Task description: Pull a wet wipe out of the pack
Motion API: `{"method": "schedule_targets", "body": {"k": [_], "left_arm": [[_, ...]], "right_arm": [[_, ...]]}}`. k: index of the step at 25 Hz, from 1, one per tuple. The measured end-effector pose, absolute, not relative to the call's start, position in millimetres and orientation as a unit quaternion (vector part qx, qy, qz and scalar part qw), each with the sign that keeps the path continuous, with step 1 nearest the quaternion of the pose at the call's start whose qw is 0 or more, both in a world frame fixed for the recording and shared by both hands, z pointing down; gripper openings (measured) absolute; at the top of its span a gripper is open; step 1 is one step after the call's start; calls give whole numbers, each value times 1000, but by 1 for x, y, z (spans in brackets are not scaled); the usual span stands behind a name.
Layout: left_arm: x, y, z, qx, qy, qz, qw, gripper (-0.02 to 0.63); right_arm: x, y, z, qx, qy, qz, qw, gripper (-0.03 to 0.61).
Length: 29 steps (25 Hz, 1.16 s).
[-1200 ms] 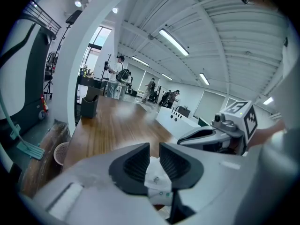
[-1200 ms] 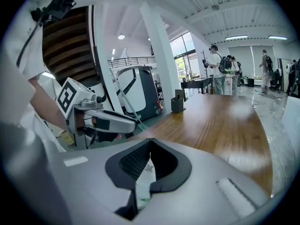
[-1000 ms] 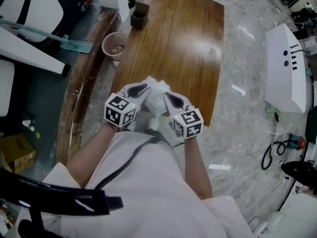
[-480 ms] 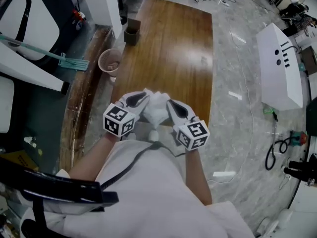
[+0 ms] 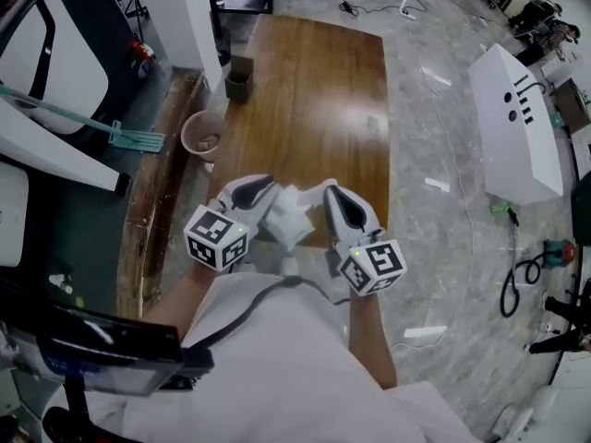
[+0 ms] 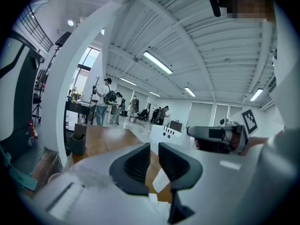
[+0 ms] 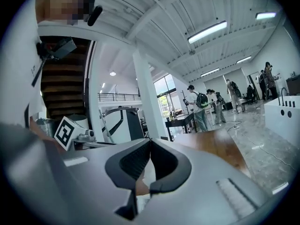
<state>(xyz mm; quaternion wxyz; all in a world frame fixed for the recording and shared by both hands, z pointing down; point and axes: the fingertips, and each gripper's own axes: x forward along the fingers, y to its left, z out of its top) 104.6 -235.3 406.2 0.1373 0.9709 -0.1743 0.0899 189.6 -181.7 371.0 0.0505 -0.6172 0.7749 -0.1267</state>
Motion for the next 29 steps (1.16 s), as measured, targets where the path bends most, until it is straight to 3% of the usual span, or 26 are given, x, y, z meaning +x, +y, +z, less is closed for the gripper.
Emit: {"method": "schedule_targets", "body": {"k": [5,29], "left_arm": [[105,-240,388,974,-179,71,118,23],[105,-231,395,973,-185,74,120,15]], "right_arm": [[192,-179,357,-629,770,-100,45,11],[189,-173,356,-620,777,-100,41,10]]}}
